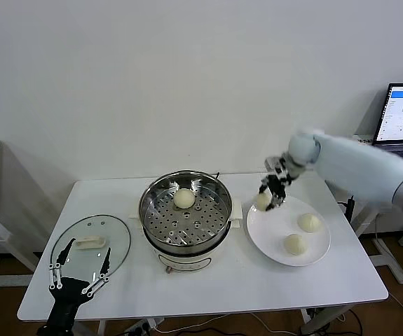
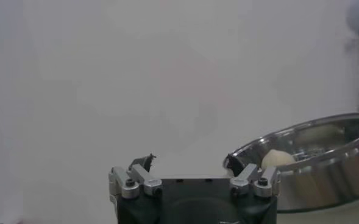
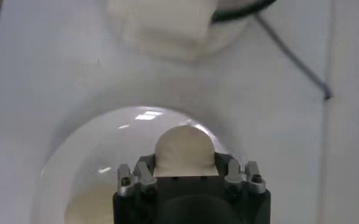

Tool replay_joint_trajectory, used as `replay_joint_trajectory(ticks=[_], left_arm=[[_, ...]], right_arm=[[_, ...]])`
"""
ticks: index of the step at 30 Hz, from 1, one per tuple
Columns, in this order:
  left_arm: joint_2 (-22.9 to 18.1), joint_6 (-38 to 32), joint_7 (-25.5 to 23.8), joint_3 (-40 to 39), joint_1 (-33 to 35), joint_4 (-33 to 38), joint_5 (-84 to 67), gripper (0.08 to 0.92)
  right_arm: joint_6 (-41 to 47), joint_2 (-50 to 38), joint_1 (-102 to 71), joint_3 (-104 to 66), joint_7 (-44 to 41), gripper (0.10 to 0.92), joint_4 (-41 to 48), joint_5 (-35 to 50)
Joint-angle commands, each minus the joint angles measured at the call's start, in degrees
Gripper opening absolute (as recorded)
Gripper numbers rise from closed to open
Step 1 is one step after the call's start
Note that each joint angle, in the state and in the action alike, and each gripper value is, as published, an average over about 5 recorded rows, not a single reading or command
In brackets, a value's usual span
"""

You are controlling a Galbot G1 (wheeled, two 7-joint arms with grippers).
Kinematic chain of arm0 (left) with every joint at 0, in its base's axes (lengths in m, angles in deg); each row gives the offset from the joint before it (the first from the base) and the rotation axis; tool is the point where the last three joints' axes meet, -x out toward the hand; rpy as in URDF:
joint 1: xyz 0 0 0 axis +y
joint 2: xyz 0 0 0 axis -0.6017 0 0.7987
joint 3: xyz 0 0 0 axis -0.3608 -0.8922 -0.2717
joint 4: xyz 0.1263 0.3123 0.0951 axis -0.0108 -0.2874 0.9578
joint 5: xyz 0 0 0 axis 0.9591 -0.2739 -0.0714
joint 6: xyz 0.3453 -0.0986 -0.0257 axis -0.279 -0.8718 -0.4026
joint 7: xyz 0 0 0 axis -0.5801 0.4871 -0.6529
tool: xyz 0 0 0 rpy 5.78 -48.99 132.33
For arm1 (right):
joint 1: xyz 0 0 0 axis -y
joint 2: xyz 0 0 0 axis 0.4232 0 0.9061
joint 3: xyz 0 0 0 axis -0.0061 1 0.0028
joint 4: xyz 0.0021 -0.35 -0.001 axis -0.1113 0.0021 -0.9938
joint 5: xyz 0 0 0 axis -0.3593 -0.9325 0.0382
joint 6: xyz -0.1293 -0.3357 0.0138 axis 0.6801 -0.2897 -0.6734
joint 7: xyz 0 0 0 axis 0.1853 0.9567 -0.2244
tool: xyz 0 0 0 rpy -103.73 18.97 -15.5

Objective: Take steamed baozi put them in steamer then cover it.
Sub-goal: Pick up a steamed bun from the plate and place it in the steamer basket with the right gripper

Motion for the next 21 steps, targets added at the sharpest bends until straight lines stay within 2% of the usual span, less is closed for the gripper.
replay_joint_trajectory(ticks=[1, 12, 21], left_arm=[[0.26, -0.08, 0.2, -0.19, -0.15, -0.23, -0.09, 0.823], [0.2, 0.19, 0.59, -0.04, -0.96, -0.67, -1.04, 0.823], [0.03, 0.39, 0.71, -0.27, -2.0, -1.38, -1.26, 0.823]], right_arm=[[2.01, 9.75, 17.86, 6.59, -7.55, 0.661, -6.31, 10.83], [9.83, 21.12, 14.9, 13.38, 2.93, 0.662, -9.08, 18.93], [13.14, 27.67, 11.19, 15.11, 8.41, 0.662, -6.66, 18.87]])
